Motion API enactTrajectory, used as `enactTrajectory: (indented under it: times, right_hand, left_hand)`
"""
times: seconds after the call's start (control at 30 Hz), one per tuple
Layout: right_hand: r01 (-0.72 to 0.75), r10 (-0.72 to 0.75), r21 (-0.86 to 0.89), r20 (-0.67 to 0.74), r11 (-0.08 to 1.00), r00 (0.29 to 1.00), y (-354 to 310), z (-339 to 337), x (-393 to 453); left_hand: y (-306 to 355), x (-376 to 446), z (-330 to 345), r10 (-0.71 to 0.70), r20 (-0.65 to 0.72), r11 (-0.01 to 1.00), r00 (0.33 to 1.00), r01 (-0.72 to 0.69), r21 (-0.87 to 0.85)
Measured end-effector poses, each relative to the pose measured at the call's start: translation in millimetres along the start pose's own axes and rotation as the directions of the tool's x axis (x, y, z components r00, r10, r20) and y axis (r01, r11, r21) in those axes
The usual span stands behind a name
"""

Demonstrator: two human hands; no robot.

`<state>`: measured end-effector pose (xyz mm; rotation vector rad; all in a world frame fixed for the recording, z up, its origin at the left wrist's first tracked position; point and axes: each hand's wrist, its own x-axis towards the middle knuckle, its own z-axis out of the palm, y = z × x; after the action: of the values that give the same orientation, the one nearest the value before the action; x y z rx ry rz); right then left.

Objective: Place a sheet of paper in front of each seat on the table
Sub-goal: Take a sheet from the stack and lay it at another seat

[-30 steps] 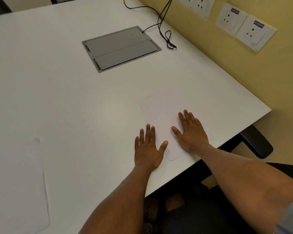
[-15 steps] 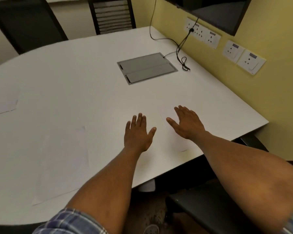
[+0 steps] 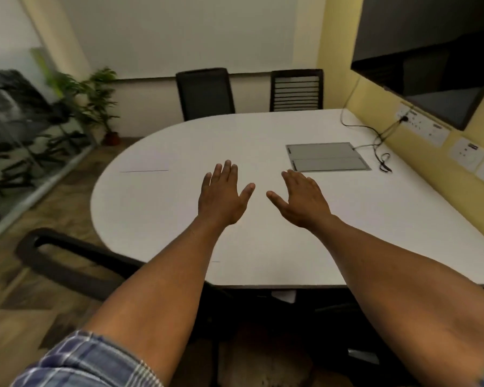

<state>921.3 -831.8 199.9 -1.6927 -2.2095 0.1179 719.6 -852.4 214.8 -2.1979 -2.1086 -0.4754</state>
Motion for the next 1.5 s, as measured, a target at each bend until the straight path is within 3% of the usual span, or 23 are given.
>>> enactTrajectory:
  times: [0.27,0.67,0.9,1.13,1.5]
  right_hand:
    - [0.303,-0.301,0.107,-0.037,0.947,0.953,-153,-7,2]
    - [0.640,-0.635,0.246,-0.109,0.728,0.765,-400,14,-4]
    - [0.693,-0.691,0.250,-0.112,0.676,0.714,-546,59,12]
    - [0.686,-0.678,0.256,-0.132,0.681,0.723,-664,100,54]
    - [0.662,-0.661,0.189,-0.081,0.725,0.746,-773,183,163]
  left_hand:
    - [-102,-79,-97,-0.237,-0.157,0.967,0.959,0.248,0.054]
    - [-284,-189,-176,-0.483,-0.330,0.842,0.811,0.534,0.077]
    - [-423,-227,-220,-0.540,-0.369,0.794,0.757,0.603,0.076]
    - [-548,-239,-253,-0.544,-0.389,0.775,0.743,0.623,0.106]
    - [-710,-166,-227,-0.525,-0.350,0.806,0.775,0.586,0.088]
